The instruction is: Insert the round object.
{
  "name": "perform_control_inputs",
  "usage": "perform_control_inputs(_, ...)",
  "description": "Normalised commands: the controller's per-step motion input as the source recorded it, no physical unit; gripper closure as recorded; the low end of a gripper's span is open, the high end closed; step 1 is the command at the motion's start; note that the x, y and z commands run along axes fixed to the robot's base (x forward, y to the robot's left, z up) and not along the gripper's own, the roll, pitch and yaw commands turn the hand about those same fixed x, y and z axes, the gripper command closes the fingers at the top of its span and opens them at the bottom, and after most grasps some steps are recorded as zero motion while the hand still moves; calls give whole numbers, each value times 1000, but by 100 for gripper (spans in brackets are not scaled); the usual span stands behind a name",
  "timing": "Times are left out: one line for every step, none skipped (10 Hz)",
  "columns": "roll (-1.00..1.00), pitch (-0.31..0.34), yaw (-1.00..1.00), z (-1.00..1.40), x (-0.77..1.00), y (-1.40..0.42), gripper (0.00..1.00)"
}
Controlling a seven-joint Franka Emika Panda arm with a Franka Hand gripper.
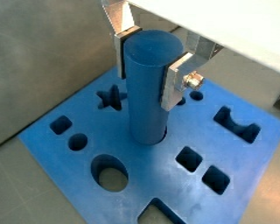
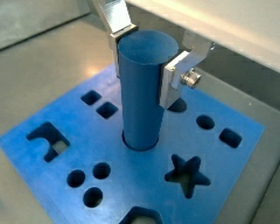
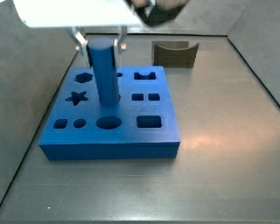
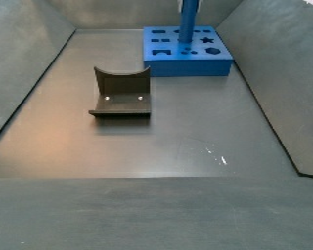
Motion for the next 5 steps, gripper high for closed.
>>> perform_control_inputs(14, 0, -151, -383, 97, 97, 100)
perform_control_inputs(39, 0, -123, -371, 100, 134, 100)
perform_control_inputs(1, 0, -126, -226, 29, 57, 100)
perform_control_inputs(-74, -4, -9, 0, 0, 63, 100)
perform_control_inputs(0, 0, 0, 0, 0, 0, 100)
